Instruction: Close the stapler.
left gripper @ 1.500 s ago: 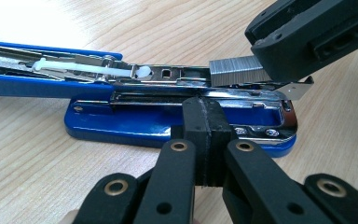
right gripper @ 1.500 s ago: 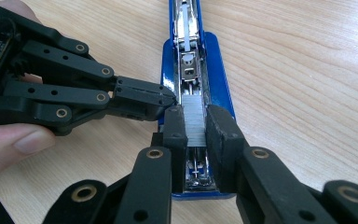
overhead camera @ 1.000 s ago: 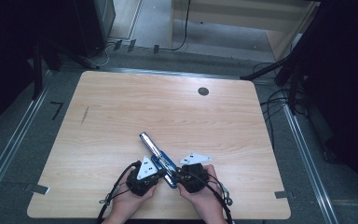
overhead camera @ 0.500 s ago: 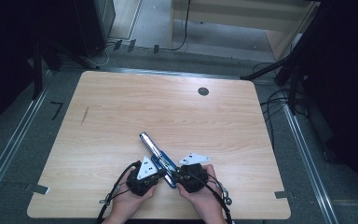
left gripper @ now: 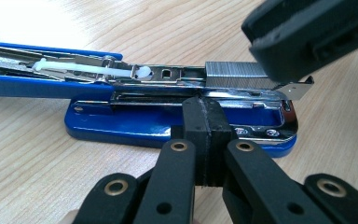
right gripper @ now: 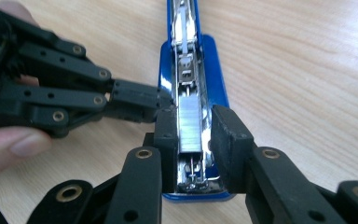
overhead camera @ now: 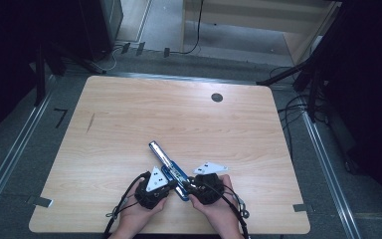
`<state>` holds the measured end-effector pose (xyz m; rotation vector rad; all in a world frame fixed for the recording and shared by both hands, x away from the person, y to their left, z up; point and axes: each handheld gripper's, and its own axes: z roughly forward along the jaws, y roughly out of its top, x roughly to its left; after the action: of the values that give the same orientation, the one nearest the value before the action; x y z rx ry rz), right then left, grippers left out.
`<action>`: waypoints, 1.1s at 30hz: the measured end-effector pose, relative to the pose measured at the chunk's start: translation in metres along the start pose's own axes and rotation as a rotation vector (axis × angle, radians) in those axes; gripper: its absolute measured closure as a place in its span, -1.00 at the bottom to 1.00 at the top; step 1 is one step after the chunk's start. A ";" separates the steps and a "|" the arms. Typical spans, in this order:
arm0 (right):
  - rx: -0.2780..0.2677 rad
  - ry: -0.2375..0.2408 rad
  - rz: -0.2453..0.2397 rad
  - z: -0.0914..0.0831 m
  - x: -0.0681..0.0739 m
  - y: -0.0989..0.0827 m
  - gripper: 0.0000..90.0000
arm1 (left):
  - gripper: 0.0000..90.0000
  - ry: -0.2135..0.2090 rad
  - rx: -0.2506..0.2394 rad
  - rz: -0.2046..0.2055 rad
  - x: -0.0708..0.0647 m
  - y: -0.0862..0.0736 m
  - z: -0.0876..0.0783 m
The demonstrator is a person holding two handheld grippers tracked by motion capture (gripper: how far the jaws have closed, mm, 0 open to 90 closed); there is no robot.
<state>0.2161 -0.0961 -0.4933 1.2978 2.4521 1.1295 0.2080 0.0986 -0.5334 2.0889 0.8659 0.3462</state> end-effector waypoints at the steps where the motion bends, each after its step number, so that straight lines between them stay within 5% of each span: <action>1: -0.010 0.001 0.005 -0.001 -0.001 0.000 0.66 | 1.00 -0.001 -0.001 0.000 0.000 0.000 0.000; 9: -0.030 0.025 0.014 0.009 -0.001 0.005 0.93 | 1.00 -0.001 0.000 0.000 0.000 0.000 0.000; 22: -0.032 0.025 -0.013 0.005 0.001 0.001 1.00 | 1.00 -0.001 0.000 -0.003 0.000 0.000 0.000; 26: -0.028 0.030 -0.013 0.005 0.000 0.001 1.00 | 1.00 -0.001 0.000 -0.001 0.000 0.000 0.000; 33: -0.057 0.010 0.007 0.000 0.000 0.000 0.67 | 1.00 -0.002 0.001 -0.004 0.000 0.000 0.000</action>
<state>0.2162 -0.0959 -0.4933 1.2894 2.4059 1.2014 0.2082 0.0988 -0.5333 2.0879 0.8689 0.3420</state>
